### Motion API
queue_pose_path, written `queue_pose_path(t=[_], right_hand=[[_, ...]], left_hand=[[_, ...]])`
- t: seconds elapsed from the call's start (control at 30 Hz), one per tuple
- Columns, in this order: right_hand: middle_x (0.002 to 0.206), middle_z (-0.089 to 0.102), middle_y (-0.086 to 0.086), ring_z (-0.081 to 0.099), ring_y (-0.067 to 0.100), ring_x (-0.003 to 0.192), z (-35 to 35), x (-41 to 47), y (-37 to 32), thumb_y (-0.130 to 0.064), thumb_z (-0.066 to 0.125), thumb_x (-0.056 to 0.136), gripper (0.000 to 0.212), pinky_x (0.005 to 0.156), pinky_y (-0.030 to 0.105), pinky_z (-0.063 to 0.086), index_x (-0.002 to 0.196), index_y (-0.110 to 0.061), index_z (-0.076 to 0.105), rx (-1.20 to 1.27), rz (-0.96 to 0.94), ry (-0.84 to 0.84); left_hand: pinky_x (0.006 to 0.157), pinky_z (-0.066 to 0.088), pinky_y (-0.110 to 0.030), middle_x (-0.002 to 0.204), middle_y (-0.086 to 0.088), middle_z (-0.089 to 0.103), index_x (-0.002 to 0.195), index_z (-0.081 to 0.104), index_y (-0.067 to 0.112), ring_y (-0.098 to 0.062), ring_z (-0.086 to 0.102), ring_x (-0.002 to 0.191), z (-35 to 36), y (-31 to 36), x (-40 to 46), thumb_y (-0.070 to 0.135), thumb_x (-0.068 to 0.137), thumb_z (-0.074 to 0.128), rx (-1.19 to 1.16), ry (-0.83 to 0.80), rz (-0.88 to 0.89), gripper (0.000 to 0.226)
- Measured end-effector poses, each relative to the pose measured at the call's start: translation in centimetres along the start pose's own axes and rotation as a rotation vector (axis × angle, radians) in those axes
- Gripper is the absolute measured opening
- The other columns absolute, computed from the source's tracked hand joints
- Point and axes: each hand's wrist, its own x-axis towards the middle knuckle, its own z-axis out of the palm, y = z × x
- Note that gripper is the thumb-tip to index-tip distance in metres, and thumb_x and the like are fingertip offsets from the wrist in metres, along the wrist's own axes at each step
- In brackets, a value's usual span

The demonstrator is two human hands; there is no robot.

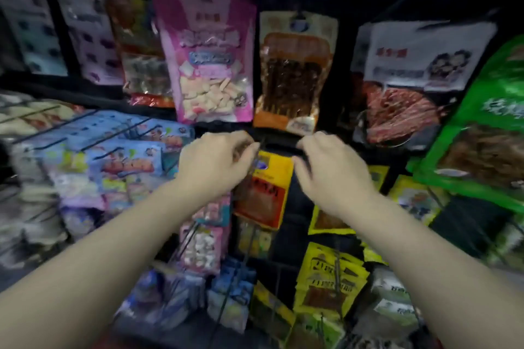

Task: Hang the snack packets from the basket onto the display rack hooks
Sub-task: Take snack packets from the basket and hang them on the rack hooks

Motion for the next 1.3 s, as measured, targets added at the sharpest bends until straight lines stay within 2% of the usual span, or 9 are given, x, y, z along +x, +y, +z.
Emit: queue_pose_path(t=[0.1, 0.17, 0.27, 0.33, 0.53, 0.7, 1.03, 1.2, 1.3], right_hand=[[0.07, 0.064, 0.009, 0.065, 0.031, 0.066, 4.9, -1.0, -9.0, -0.027, 0.064, 0.071, 0.019, 0.054, 0.035, 0.051, 0.077, -0.01, 0.064, 0.001, -0.265, -0.197], [0.076, 0.066, 0.011, 0.066, 0.031, 0.071, 8.3, -1.9, -14.2, -0.026, 0.061, 0.074, 0.021, 0.057, 0.035, 0.051, 0.083, -0.007, 0.066, 0.053, -0.366, -0.269], [0.11, 0.06, 0.011, 0.057, 0.031, 0.103, 14.4, -3.5, -20.9, -0.028, 0.042, 0.099, 0.028, 0.078, 0.039, 0.044, 0.113, -0.007, 0.055, 0.135, -0.428, -0.506], [0.121, 0.053, 0.009, 0.05, 0.029, 0.112, 19.0, -5.1, -24.8, -0.031, 0.034, 0.103, 0.032, 0.076, 0.036, 0.036, 0.123, -0.01, 0.047, 0.158, -0.452, -0.639], [0.124, 0.052, 0.012, 0.049, 0.031, 0.117, 33.1, -9.9, -34.5, -0.019, 0.04, 0.098, 0.029, 0.081, 0.04, 0.039, 0.124, -0.009, 0.046, 0.043, -0.612, -0.955], [0.123, 0.055, 0.012, 0.051, 0.031, 0.116, 45.4, -17.6, -40.6, -0.017, 0.043, 0.095, 0.027, 0.089, 0.041, 0.044, 0.12, -0.008, 0.05, 0.053, -0.724, -1.127], [0.136, 0.049, 0.017, 0.047, 0.034, 0.125, 69.6, -36.3, -47.2, -0.011, 0.044, 0.093, 0.041, 0.097, 0.04, 0.043, 0.134, -0.005, 0.048, -0.034, -0.571, -1.554], [0.131, 0.054, 0.02, 0.054, 0.035, 0.121, 79.0, -42.7, -49.2, -0.006, 0.048, 0.09, 0.036, 0.096, 0.041, 0.046, 0.125, -0.001, 0.055, 0.008, -0.345, -1.618], [0.138, 0.047, 0.022, 0.047, 0.037, 0.127, 82.9, -45.3, -50.5, -0.007, 0.044, 0.094, 0.04, 0.102, 0.042, 0.042, 0.132, 0.004, 0.047, 0.005, -0.235, -1.633]], left_hand=[[0.056, 0.046, -0.031, 0.084, 0.001, 0.074, 0.095, 0.07, 0.029, -0.029, 0.07, 0.08, -0.4, -7.7, -6.4, 0.049, 0.091, 0.047, 0.211, -0.072, -0.034, 0.031], [0.049, 0.041, -0.028, 0.075, -0.003, 0.073, 0.086, 0.071, 0.023, -0.03, 0.07, 0.067, -0.5, -13.0, -10.6, 0.046, 0.086, 0.047, 0.303, -0.102, -0.058, 0.034], [0.056, 0.043, -0.028, 0.083, -0.006, 0.073, 0.095, 0.068, 0.023, -0.032, 0.07, 0.073, -0.1, -20.8, -17.3, 0.05, 0.093, 0.043, 0.354, -0.321, -0.197, 0.037], [0.064, 0.049, -0.033, 0.087, -0.007, 0.073, 0.097, 0.066, 0.024, -0.033, 0.07, 0.08, 0.8, -25.6, -22.1, 0.05, 0.095, 0.043, 0.372, -0.457, -0.287, 0.034], [0.07, 0.05, -0.033, 0.103, -0.001, 0.068, 0.105, 0.062, 0.027, -0.028, 0.066, 0.092, 3.9, -36.1, -36.3, 0.043, 0.096, 0.039, 0.332, -0.876, -0.658, 0.029], [0.066, 0.049, -0.031, 0.097, 0.002, 0.066, 0.113, 0.058, 0.027, -0.025, 0.065, 0.084, 12.2, -42.6, -47.3, 0.034, 0.096, 0.042, 0.236, -1.017, -0.898, 0.025], [0.069, 0.052, -0.033, 0.103, -0.005, 0.065, 0.111, 0.062, 0.015, -0.029, 0.065, 0.09, 37.6, -53.7, -64.7, 0.018, 0.092, 0.044, -0.009, -1.147, -1.2, 0.027], [0.056, 0.041, -0.019, 0.105, -0.004, 0.062, 0.116, 0.06, 0.013, -0.014, 0.052, 0.07, 47.5, -57.6, -69.7, 0.018, 0.094, 0.048, -0.127, -1.11, -1.34, 0.025], [0.069, 0.043, -0.026, 0.12, -0.006, 0.062, 0.128, 0.053, 0.011, -0.019, 0.053, 0.086, 51.5, -58.9, -71.9, 0.023, 0.099, 0.045, -0.169, -1.057, -1.488, 0.032]])
